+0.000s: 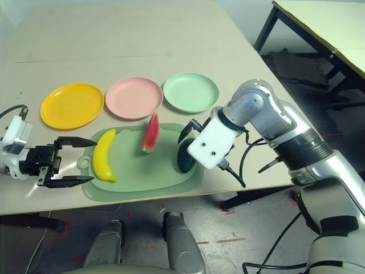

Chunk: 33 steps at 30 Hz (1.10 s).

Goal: Place the fruits into color-matched plates.

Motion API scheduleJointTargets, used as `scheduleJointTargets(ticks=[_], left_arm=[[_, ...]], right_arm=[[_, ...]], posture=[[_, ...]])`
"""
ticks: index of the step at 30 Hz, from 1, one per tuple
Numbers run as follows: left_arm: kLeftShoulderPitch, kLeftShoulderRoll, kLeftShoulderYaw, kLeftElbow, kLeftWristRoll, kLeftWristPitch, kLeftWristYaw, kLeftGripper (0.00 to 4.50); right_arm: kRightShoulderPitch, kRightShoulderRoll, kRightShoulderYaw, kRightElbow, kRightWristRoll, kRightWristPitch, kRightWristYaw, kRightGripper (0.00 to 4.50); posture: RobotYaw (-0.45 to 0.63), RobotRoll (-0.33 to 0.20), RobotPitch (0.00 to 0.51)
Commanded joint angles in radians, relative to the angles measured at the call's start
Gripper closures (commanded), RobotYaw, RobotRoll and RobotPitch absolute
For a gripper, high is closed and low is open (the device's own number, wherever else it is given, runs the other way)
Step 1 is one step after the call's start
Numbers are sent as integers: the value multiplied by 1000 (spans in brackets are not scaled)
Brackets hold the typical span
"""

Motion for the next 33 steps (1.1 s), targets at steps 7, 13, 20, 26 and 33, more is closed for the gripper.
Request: scheduleJointTargets(ticks=[7,13,20,26,33], left_arm=[[15,15,0,-31,-1,10,-7,30],[14,14,1,-29,1,6,-6,30],[14,15,2,-26,5,-1,-6,30],[17,15,2,-21,7,-6,-5,0],[17,19,3,-12,12,-15,-10,0]], right_arm=[[6,84,-25,101,-102,-53,-26,0],[18,92,-32,106,-103,-43,-15,0],[31,87,-37,92,-104,-23,-5,0],[37,93,-43,78,-104,14,0,382],[42,95,-52,64,-105,48,9,1540]], posture=[[-78,0,175],[-76,0,172],[-74,0,174],[-73,0,172],[-73,0,171]])
